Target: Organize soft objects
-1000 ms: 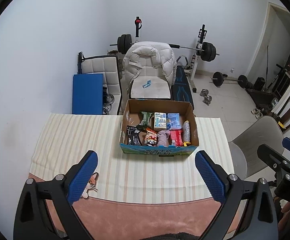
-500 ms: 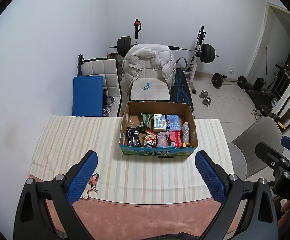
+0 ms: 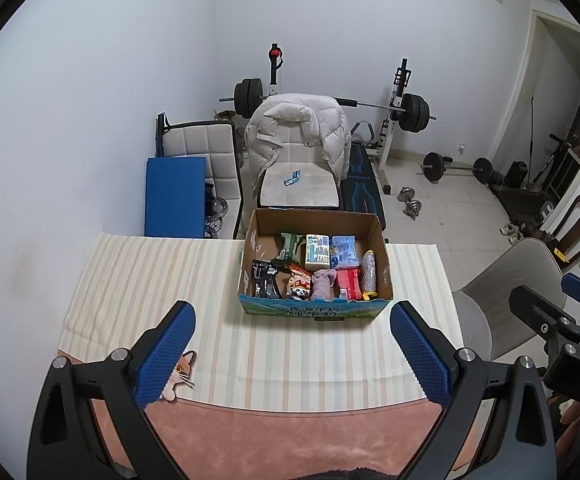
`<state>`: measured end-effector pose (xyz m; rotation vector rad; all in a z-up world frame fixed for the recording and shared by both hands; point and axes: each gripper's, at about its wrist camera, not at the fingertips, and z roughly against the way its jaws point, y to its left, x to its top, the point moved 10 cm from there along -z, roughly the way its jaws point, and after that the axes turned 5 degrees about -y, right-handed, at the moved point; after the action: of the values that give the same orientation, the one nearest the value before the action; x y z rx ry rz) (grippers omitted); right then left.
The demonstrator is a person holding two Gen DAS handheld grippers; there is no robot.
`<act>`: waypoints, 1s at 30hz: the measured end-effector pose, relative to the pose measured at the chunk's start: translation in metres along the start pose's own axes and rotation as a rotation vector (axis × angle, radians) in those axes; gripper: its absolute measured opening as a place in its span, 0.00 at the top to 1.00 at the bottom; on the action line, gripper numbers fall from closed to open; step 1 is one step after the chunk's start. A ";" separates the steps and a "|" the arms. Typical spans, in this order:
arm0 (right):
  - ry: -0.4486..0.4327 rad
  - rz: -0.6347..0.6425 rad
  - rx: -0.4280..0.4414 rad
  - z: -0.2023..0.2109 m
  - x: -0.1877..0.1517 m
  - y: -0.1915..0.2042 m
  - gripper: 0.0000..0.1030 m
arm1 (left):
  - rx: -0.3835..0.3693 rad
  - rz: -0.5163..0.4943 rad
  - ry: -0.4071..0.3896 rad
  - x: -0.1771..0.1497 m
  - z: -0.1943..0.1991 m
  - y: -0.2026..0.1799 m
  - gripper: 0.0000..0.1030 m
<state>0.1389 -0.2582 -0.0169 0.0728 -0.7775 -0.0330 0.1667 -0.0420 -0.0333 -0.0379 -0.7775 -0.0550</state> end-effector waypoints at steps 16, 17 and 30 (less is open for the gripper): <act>-0.007 0.002 -0.001 0.000 0.000 0.000 0.00 | 0.002 0.004 0.003 0.000 0.000 0.000 0.03; -0.007 0.003 0.000 -0.001 0.000 0.000 0.00 | 0.004 0.004 0.003 0.000 0.000 0.001 0.03; -0.007 0.005 0.001 -0.001 -0.001 0.001 0.00 | 0.013 0.011 0.005 -0.002 -0.004 0.001 0.03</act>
<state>0.1392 -0.2569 -0.0179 0.0715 -0.7849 -0.0279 0.1682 -0.0408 -0.0379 -0.0293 -0.7726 -0.0396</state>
